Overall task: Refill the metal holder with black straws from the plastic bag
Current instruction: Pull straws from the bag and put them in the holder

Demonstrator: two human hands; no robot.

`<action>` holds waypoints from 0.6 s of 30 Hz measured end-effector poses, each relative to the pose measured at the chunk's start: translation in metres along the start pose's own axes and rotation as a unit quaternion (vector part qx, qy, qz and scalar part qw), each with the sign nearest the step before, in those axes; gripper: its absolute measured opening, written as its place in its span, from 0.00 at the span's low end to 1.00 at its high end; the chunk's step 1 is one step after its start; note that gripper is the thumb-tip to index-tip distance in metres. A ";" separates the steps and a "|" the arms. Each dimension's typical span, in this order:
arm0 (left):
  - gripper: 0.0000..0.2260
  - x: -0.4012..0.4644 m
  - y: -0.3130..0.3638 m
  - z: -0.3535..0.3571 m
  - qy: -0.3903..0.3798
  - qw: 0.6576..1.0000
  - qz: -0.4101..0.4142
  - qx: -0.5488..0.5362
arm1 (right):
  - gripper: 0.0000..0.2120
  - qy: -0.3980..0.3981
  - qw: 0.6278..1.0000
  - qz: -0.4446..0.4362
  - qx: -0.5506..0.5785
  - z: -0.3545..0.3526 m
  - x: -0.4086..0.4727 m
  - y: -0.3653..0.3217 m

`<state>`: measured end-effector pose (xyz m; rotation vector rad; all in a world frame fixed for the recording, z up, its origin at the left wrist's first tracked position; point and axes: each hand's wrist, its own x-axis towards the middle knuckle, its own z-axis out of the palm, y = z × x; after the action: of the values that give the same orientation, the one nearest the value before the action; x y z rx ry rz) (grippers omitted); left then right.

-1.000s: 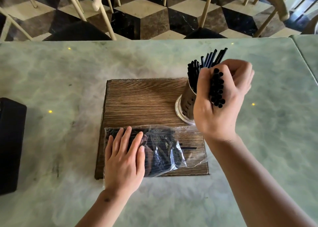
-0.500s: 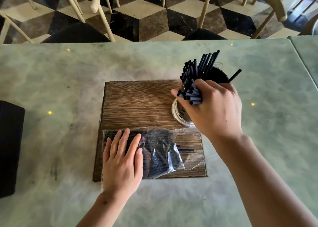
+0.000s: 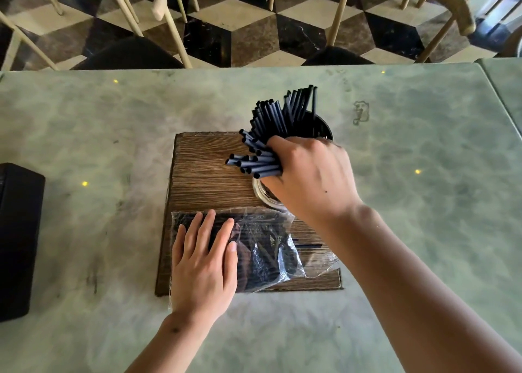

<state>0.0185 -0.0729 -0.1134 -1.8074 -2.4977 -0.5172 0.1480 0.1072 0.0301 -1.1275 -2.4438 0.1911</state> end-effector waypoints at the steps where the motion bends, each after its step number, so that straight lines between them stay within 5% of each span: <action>1: 0.21 0.000 -0.001 0.000 0.000 1.000 0.000 0.000 | 0.18 -0.007 1.000 -0.003 -0.001 0.000 0.001 0.000; 10: 0.21 -0.001 -0.002 0.003 0.006 1.000 0.003 -0.002 | 0.26 0.013 0.995 0.053 -0.084 -0.009 -0.015 0.002; 16: 0.21 -0.001 -0.004 0.004 0.007 1.000 0.006 0.002 | 0.33 -0.123 0.981 0.089 -0.117 -0.018 -0.013 -0.003; 18: 0.21 -0.001 -0.004 0.005 0.008 1.000 0.008 0.001 | 0.31 -0.062 0.991 0.066 -0.094 -0.024 -0.020 0.000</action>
<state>0.0156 -0.0737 -0.1193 -1.8130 -2.4716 -0.5271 0.1698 0.0911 0.0450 -1.3999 -2.5390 0.0746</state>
